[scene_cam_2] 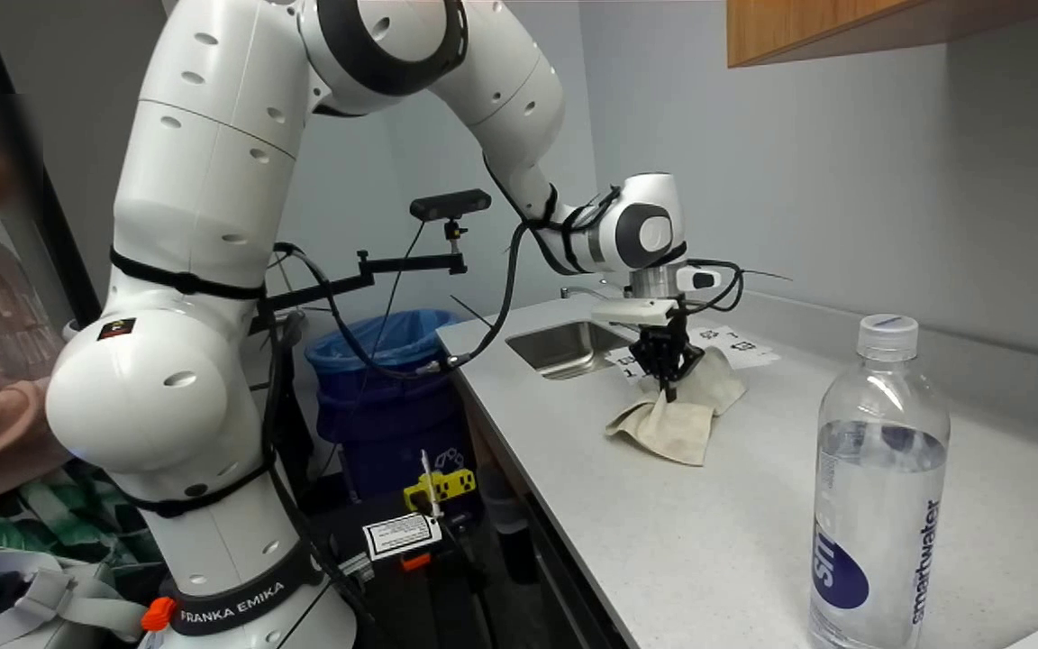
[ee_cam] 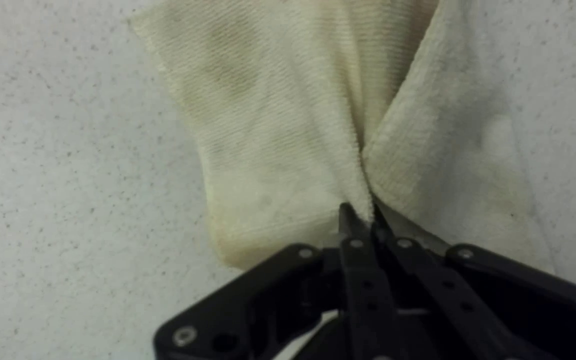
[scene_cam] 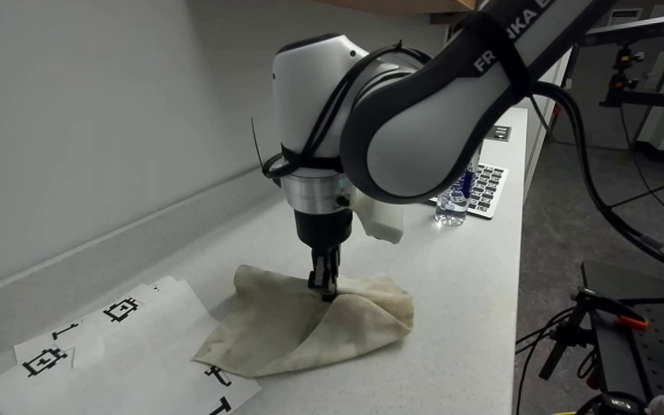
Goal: Pick up the towel from the countertop and wipe it on the countertop.
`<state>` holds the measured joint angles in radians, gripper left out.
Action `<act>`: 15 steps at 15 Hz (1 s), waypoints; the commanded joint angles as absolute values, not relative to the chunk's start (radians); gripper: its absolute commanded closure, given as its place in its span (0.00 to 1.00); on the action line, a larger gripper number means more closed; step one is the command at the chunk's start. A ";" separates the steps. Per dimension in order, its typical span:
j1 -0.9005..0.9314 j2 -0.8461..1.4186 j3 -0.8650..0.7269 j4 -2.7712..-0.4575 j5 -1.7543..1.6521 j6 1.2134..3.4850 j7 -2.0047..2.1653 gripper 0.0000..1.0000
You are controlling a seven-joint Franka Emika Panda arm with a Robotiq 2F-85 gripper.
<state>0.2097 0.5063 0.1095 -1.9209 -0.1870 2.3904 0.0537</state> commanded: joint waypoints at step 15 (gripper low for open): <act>0.225 0.226 0.257 -2.266 -0.061 2.415 -0.059 0.99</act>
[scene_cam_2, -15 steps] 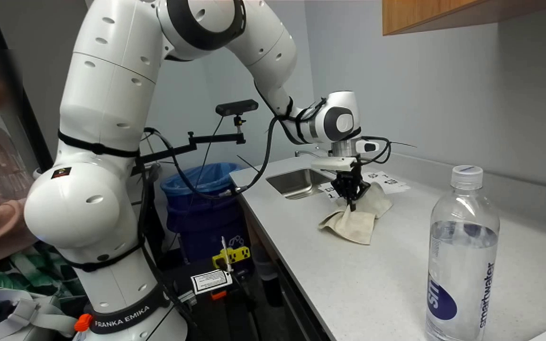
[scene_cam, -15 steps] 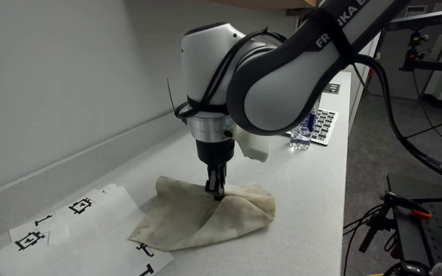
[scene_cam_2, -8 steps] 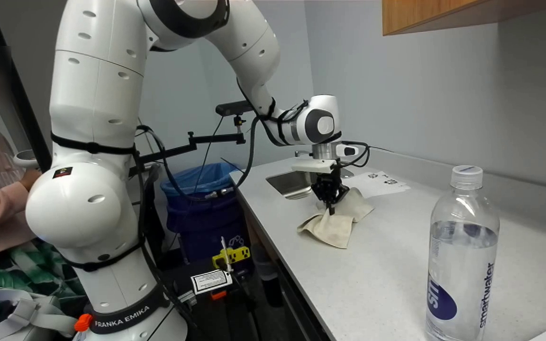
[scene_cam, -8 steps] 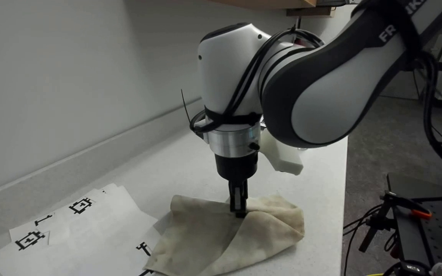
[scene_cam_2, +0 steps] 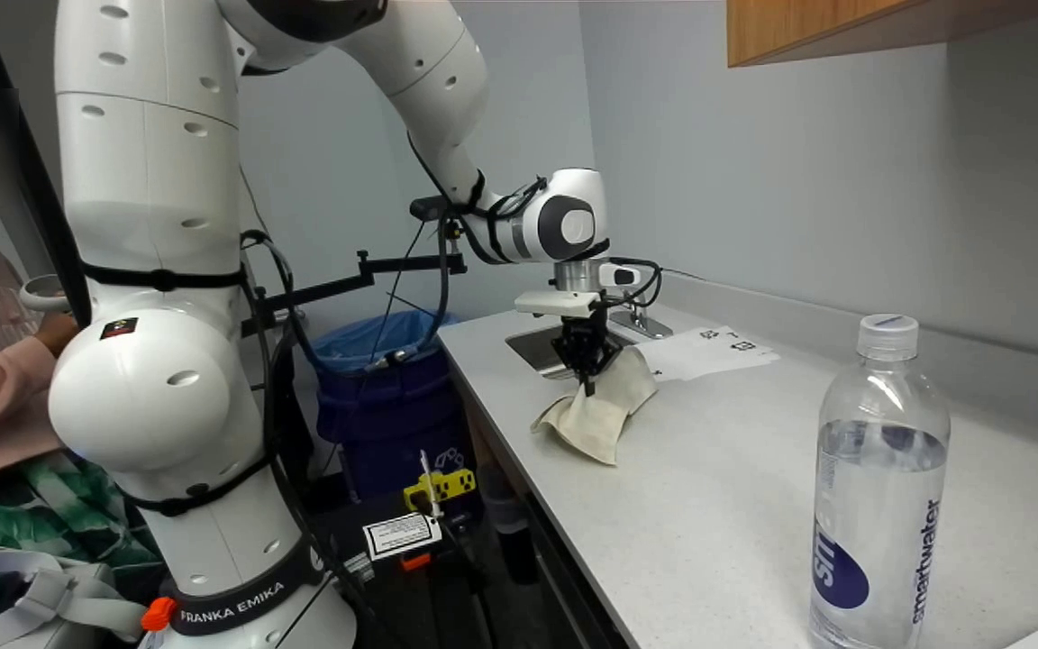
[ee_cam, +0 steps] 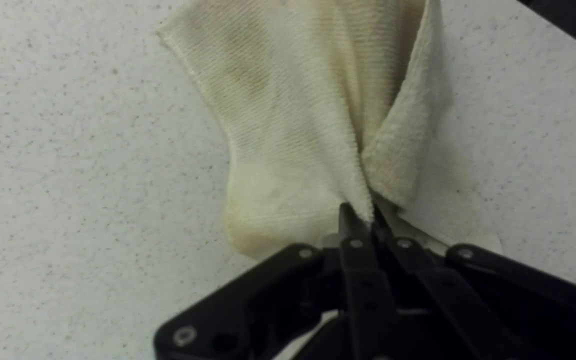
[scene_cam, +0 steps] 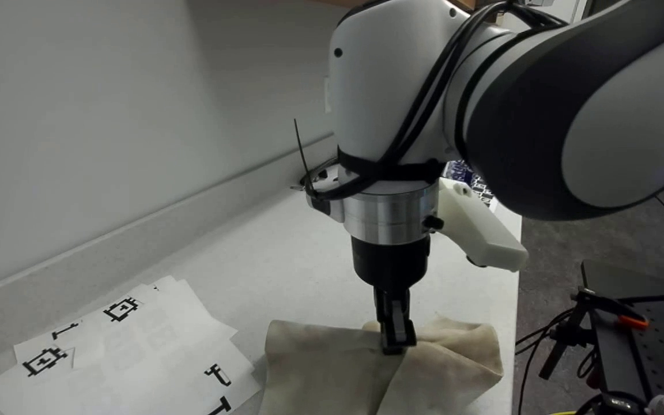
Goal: Pick up the towel from the countertop and wipe it on the countertop.
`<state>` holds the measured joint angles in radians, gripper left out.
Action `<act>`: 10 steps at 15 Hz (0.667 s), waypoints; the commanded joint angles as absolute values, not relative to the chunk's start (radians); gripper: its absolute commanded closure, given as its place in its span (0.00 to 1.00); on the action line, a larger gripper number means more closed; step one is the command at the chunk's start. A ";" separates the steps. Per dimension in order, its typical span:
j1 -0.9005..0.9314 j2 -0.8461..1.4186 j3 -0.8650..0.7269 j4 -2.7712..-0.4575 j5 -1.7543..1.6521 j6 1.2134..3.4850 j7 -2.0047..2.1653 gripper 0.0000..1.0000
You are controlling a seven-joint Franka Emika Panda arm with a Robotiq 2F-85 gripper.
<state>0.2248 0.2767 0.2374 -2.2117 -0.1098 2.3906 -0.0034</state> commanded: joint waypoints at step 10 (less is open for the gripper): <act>0.245 0.249 0.295 -2.253 -0.042 2.398 -0.108 0.99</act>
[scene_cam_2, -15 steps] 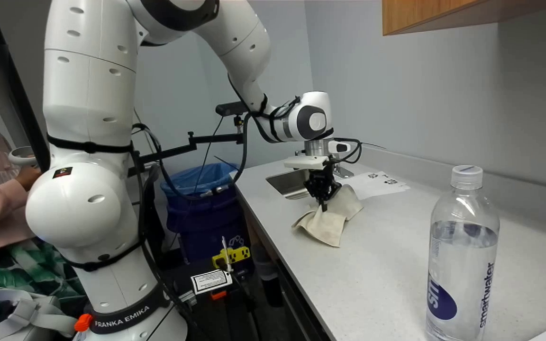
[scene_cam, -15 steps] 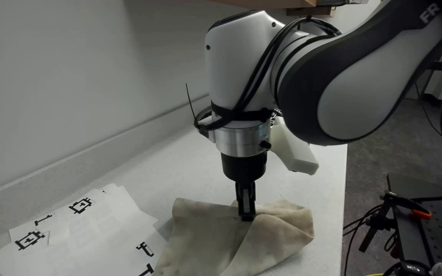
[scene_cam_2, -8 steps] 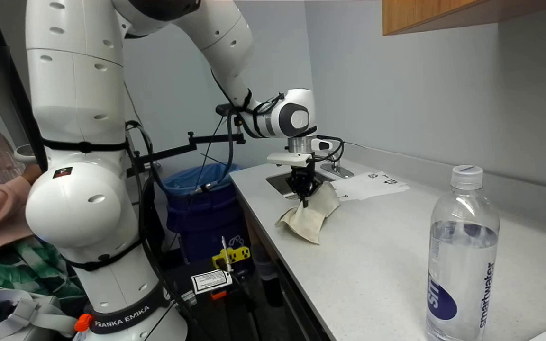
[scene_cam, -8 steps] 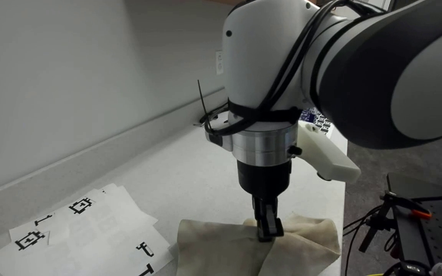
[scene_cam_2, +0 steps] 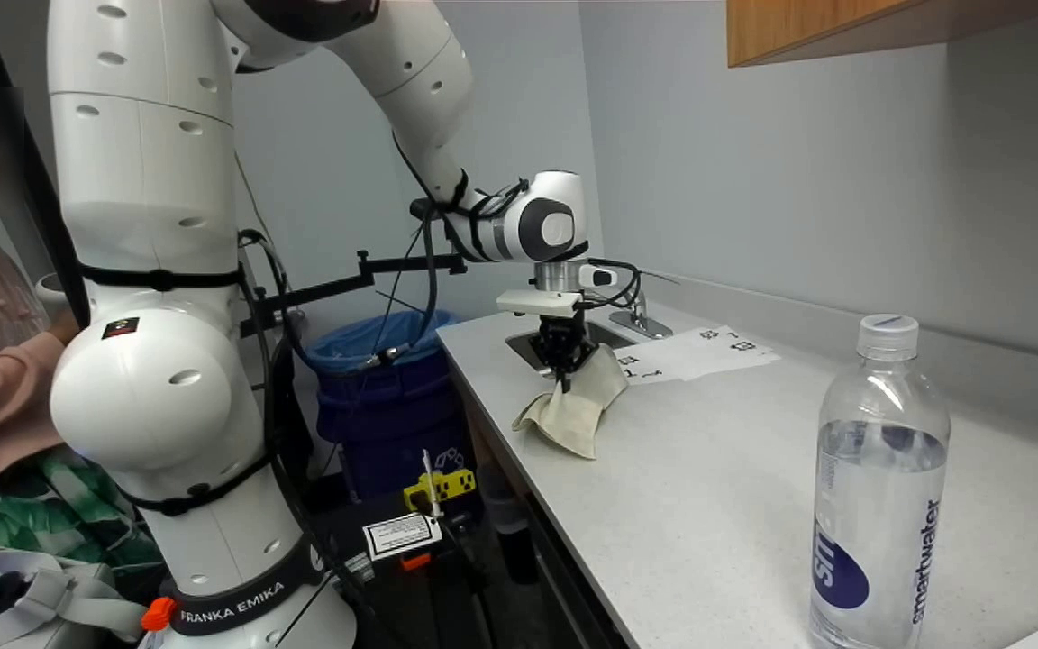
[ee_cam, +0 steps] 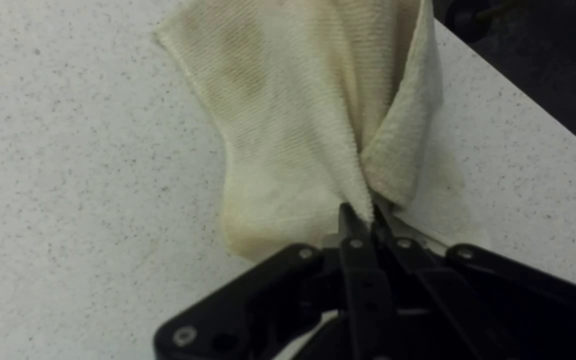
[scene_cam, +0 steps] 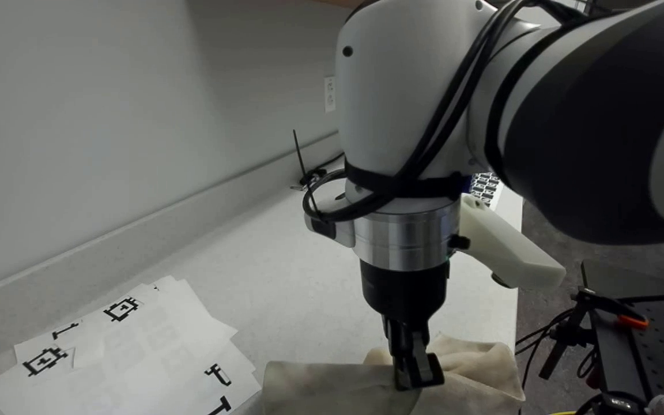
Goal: Pick up the towel from the countertop and wipe it on the countertop.
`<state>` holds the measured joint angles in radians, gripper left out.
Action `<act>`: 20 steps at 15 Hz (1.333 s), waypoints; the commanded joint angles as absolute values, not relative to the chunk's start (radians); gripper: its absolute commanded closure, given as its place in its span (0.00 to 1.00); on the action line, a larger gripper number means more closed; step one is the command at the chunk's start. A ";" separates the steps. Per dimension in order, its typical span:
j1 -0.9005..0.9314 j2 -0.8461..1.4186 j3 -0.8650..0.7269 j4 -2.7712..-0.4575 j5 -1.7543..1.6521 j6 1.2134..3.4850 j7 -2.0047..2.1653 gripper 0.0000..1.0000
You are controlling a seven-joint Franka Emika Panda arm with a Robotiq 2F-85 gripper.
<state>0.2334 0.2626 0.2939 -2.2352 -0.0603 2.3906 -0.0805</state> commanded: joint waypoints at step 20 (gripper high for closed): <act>0.231 0.132 0.244 -2.304 -0.055 2.415 -0.057 0.00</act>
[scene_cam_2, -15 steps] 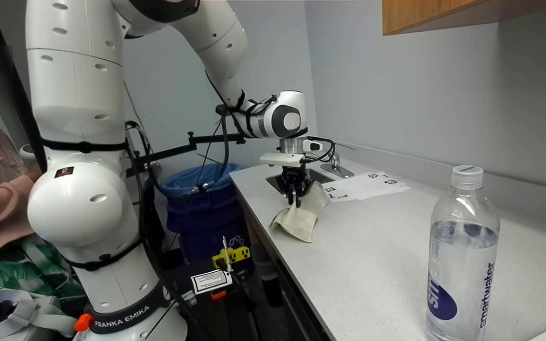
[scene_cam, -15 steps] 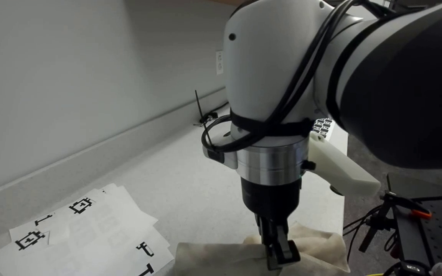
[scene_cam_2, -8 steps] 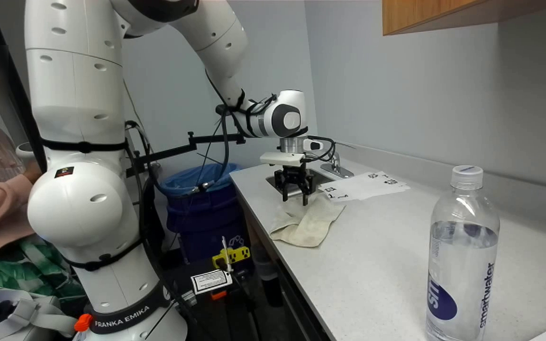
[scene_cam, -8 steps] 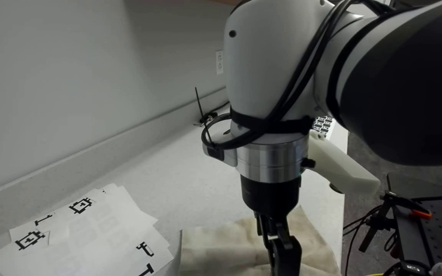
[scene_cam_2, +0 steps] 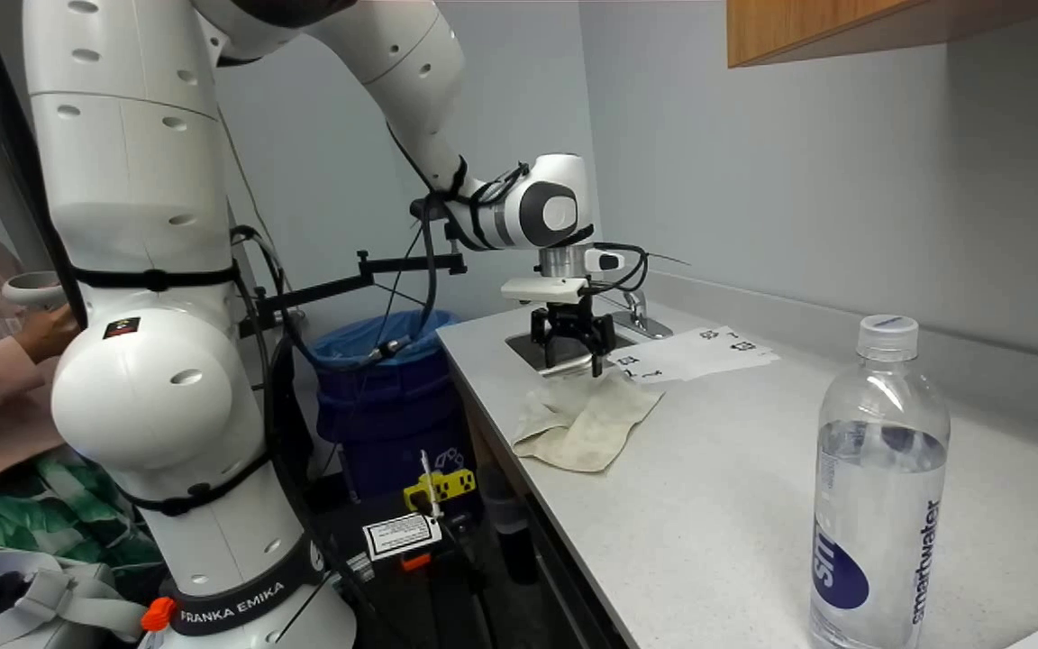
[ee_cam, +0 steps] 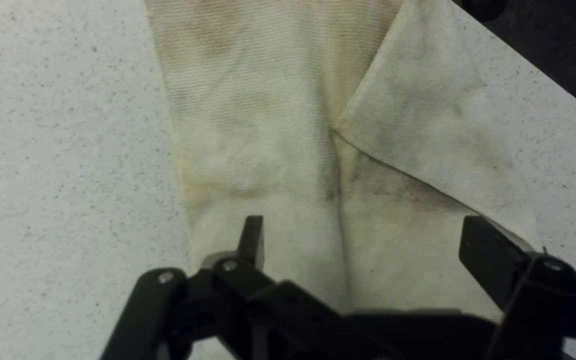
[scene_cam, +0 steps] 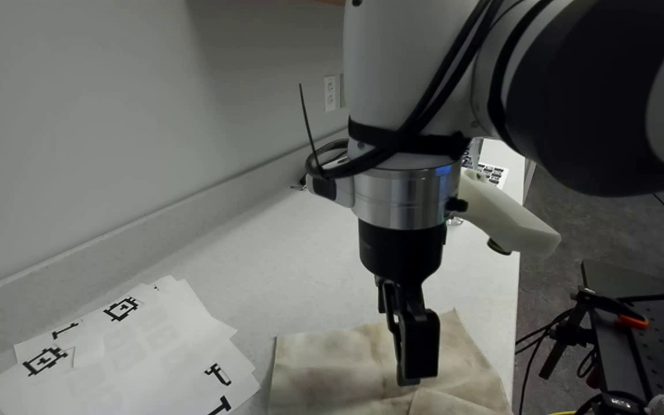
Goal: Pick up the towel from the countertop and wipe it on the countertop.
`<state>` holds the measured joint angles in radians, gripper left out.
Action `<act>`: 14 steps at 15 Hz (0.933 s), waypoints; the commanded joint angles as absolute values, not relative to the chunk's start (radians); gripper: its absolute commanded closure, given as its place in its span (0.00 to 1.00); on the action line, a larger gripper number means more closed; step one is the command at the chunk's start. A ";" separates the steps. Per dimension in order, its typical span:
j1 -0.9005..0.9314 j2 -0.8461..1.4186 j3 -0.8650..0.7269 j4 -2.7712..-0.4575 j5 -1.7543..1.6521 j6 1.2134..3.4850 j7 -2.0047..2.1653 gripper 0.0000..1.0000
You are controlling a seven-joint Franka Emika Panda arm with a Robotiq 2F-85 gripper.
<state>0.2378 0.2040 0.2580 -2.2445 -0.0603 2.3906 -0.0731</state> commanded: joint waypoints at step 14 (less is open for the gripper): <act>0.176 -0.190 0.167 -2.579 -0.068 2.536 0.087 0.00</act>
